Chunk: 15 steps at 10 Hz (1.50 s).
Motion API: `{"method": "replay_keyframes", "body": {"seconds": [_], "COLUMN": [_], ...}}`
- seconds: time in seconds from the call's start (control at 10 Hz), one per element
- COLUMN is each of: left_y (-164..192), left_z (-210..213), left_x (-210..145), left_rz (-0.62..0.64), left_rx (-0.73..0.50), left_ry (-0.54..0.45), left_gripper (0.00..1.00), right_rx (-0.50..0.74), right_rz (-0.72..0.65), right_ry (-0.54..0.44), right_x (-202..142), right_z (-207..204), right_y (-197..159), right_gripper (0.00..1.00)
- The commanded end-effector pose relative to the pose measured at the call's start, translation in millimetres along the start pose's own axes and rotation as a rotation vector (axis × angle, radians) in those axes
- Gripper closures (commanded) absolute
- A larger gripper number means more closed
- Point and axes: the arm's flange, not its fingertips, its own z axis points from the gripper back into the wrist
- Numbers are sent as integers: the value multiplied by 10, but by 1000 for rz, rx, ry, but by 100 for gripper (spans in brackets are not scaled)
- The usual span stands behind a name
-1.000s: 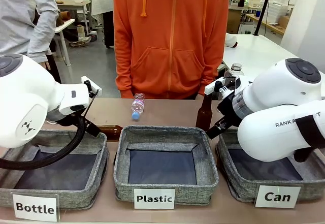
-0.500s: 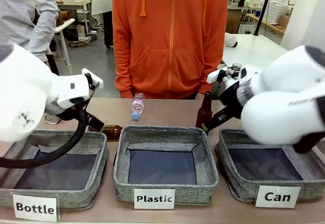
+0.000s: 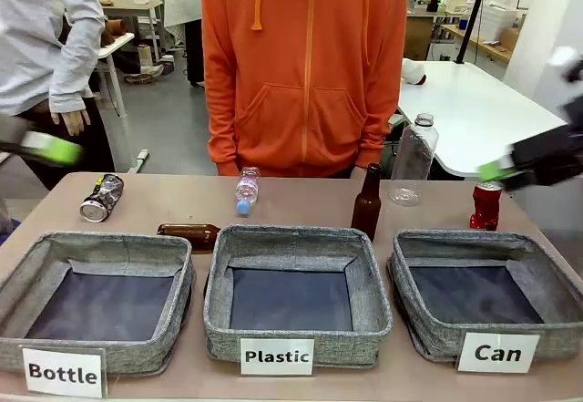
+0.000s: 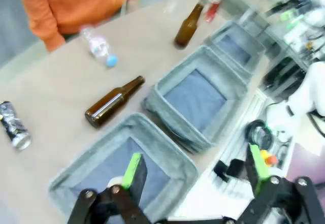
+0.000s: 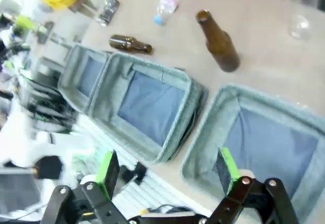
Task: Sort the can waste into the basket.
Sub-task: Pick up the can waste from the table and place it in the right Fabric basket.
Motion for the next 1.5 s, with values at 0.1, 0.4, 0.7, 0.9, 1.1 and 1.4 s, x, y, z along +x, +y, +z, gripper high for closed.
{"method": "replay_keyframes", "body": {"seconds": [0.1, 0.4, 0.7, 0.9, 1.1, 1.4], "left_y": [1004, 1666, 1627, 1627, 1627, 1627], "left_z": [1030, 1243, 1319, 1319, 1319, 1319], "left_x": [-1104, -1823, -2133, -2133, -2133, -2133], "left_rz": [298, 607, 634, 634, 634, 634], "left_rx": [-140, -229, -195, -195, -195, -195], "left_ry": [-242, -484, -457, -457, -457, -457], "left_gripper": [0, 0, 0, 0, 0, 0], "right_rx": [144, 294, 257, 257, 257, 243], "right_rz": [-305, -548, -602, -602, -602, -629], "right_ry": [-208, -382, -390, -390, -390, -363], "right_x": [-351, -782, -975, -975, -975, -976], "right_z": [641, 957, 1036, 1036, 1036, 1024], "right_y": [-972, -1806, -1868, -1868, -1868, -1830], "right_gripper": [0, 0, 0, 0, 0, 0]}}
